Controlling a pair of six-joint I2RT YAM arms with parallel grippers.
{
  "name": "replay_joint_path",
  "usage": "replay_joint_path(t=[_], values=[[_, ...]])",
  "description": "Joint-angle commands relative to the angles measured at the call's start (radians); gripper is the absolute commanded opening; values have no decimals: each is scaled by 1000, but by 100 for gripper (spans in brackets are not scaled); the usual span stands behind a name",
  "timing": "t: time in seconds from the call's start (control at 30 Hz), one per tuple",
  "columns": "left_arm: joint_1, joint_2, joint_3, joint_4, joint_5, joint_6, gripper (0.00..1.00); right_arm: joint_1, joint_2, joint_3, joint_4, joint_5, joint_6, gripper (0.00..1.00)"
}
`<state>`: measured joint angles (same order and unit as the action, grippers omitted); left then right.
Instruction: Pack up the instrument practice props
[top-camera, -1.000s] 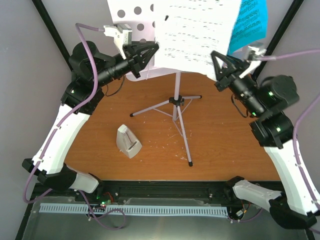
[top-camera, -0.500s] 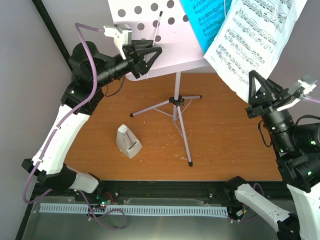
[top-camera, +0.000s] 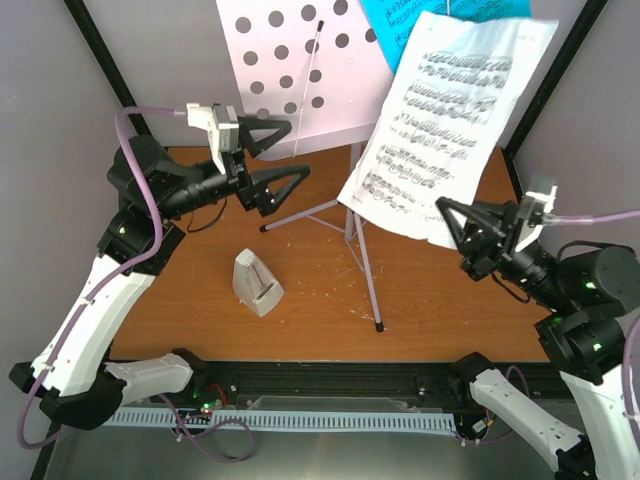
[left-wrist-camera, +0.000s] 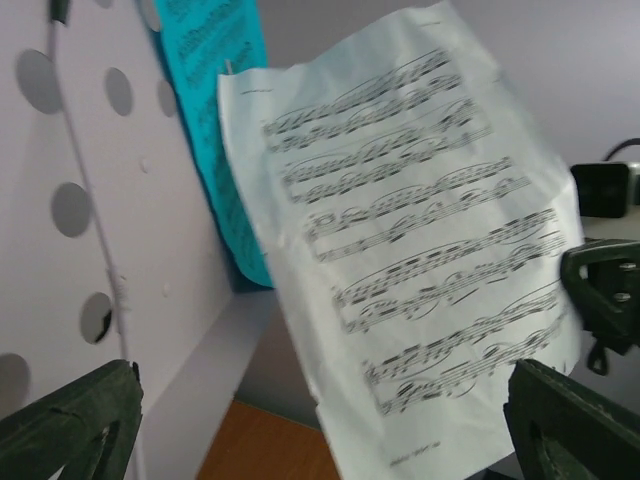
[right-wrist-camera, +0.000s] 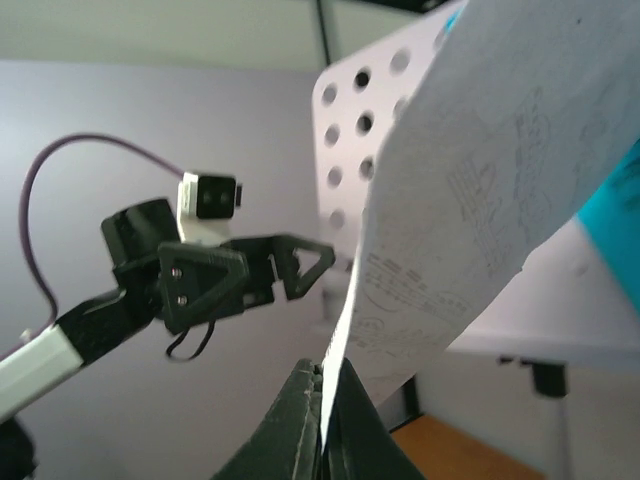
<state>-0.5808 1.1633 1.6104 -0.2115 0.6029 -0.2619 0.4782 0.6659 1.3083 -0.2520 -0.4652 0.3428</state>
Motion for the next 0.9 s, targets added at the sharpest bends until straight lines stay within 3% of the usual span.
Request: replay_joint_path(t=[0.0,0.23,0.53,0.87], values=[[-4,-61,-91,128,138,-38,99,0,-33,-113,41,-153,78,3],[-4,-145,-281,181,228,-98,99,0,-80,-327,12,-164,137,3],[-3,-279,-644,236,188,-182,99,0,-81,-721,85,-93,237,3],[-4,-301,-928,313,49,-285,99,0,106,-875,-9,187,269,3]])
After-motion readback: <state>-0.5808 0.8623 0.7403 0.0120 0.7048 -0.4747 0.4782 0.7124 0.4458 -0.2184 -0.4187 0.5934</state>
